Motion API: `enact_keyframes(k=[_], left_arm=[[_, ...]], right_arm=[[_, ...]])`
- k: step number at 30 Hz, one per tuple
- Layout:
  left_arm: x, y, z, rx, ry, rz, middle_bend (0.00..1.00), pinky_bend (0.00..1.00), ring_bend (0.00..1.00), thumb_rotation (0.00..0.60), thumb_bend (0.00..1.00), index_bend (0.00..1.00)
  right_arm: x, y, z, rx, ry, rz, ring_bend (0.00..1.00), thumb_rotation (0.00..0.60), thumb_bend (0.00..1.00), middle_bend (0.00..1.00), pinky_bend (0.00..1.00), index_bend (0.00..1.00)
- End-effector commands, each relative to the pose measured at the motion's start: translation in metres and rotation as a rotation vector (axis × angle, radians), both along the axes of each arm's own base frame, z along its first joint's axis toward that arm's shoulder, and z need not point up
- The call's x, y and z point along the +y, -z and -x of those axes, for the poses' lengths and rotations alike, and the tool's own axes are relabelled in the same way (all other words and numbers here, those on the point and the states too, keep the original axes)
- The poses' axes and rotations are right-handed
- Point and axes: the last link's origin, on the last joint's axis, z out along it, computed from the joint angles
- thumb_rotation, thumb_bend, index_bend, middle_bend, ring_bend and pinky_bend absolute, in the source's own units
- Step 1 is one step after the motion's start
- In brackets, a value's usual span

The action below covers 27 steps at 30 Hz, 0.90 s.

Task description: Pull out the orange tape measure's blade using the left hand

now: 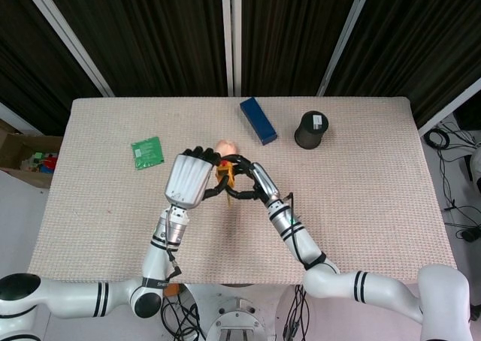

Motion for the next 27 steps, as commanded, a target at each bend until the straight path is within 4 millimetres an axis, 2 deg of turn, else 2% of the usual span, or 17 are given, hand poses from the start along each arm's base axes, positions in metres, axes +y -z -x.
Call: enact_keyframes(k=[1, 3, 5, 11, 27], left_arm=[[0.0000, 0.0005, -0.0002, -0.002, 0.002, 0.003, 0.51, 0.65, 0.48, 0.442, 0.33, 0.53], [-0.0001, 0.0007, -0.0009, 0.000, 0.007, 0.002, 0.51, 0.65, 0.48, 0.457, 0.34, 0.54], [-0.0001, 0.0003, -0.0025, -0.007, 0.013, 0.003, 0.52, 0.65, 0.48, 0.505, 0.34, 0.55], [-0.0001, 0.0007, -0.0044, -0.005, 0.021, 0.012, 0.52, 0.65, 0.48, 0.586, 0.35, 0.57], [0.0022, -0.0025, -0.0056, -0.016, 0.007, 0.038, 0.56, 0.68, 0.51, 0.600, 0.47, 0.61]], right_arm=[[0.0000, -0.0005, -0.0002, 0.000, -0.002, 0.002, 0.45, 0.600, 0.36, 0.49, 0.35, 0.54], [0.0002, -0.0006, -0.0003, 0.000, -0.003, 0.002, 0.45, 0.600, 0.36, 0.49, 0.35, 0.54], [0.0001, -0.0006, -0.0003, 0.000, -0.002, 0.001, 0.45, 0.600, 0.36, 0.49, 0.35, 0.54], [0.0002, 0.0005, 0.0003, 0.004, -0.002, -0.003, 0.45, 0.600, 0.36, 0.49, 0.35, 0.54], [-0.0003, 0.0006, -0.0004, 0.018, -0.014, 0.003, 0.45, 0.600, 0.36, 0.49, 0.35, 0.54]])
